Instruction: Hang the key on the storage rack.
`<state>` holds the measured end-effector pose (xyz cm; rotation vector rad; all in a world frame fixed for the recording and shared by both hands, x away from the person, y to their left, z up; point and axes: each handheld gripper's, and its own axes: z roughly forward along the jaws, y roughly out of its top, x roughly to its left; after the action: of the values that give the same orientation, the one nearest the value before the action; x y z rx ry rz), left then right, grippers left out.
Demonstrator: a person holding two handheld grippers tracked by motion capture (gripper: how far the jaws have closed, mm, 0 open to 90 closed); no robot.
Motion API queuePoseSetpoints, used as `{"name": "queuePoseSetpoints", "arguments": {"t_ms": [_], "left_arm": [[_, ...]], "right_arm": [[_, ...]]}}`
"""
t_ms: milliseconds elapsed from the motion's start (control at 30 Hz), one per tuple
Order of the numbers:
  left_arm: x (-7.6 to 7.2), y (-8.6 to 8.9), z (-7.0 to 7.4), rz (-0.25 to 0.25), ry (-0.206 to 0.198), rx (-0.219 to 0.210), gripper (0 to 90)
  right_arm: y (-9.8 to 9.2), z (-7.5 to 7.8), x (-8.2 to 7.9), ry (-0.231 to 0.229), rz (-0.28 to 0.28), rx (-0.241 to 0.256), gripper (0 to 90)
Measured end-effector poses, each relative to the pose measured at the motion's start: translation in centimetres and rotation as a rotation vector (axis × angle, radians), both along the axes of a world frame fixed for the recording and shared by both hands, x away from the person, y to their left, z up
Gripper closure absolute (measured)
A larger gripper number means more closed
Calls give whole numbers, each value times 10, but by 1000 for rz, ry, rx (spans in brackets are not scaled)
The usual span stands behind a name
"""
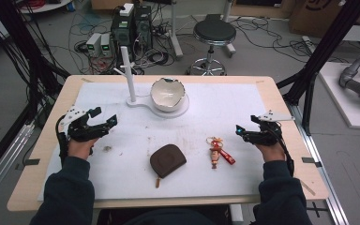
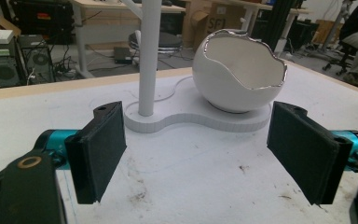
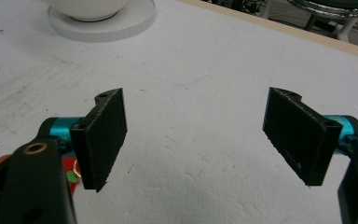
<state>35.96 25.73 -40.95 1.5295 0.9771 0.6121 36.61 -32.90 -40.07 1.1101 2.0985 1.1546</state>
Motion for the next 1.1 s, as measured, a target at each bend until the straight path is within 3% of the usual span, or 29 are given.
{"name": "queuePoseSetpoints", "arguments": {"t_ms": [233,600,867,1100], "left_arm": [[3,-1,-3,11,18,23,194],[2,-1,-3,3,29,22,202],[0,0,-5,7,31,19,232],[3,2,-7,20,36,13,231]], "right_arm": [[-3,-2,0,9,9,6,221],[0,-3,-1,30,41,26,221],[21,-1,-6,54,90,23,234],[48,-9,-12,119,185,33,234]]}}
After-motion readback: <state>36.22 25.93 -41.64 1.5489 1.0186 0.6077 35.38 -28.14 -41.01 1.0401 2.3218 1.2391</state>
